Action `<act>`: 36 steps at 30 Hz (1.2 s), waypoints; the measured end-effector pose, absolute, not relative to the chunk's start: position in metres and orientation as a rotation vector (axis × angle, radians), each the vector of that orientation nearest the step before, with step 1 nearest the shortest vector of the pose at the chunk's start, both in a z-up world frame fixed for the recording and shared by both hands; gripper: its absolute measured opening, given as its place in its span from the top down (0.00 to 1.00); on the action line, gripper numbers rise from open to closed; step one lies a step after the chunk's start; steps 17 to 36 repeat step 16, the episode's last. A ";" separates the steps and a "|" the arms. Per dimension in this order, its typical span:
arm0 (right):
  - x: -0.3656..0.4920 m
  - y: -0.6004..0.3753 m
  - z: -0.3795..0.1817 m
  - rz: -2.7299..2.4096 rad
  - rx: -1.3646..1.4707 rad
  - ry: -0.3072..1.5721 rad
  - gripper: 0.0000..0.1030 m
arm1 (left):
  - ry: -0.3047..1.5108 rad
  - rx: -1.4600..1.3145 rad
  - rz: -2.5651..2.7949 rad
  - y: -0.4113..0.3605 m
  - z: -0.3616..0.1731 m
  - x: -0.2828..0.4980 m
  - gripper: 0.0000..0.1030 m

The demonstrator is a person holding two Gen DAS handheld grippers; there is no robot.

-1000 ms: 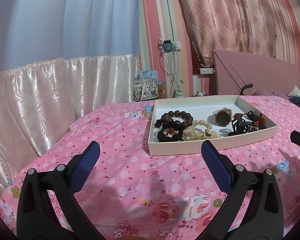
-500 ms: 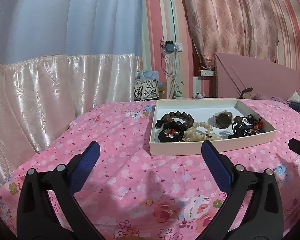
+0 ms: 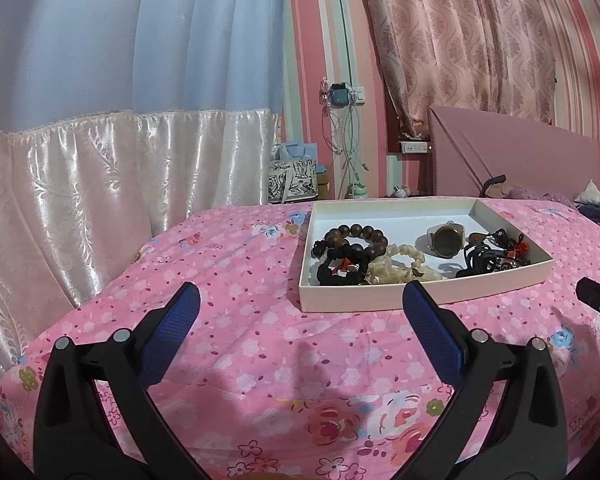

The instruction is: Organize jewelry

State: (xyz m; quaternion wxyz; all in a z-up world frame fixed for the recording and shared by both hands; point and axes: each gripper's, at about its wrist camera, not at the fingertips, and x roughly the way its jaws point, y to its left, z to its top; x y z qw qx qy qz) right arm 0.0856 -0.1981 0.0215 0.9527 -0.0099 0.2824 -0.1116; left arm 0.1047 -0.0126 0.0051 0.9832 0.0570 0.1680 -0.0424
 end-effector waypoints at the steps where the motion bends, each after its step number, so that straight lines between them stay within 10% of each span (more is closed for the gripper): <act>1: 0.086 -0.198 0.022 -0.227 -0.019 0.574 0.05 | 0.337 0.115 -0.085 -0.012 0.005 0.104 0.03; 36: 0.085 -0.199 0.021 -0.226 -0.018 0.575 0.05 | 0.355 0.096 -0.058 -0.007 0.003 0.107 0.03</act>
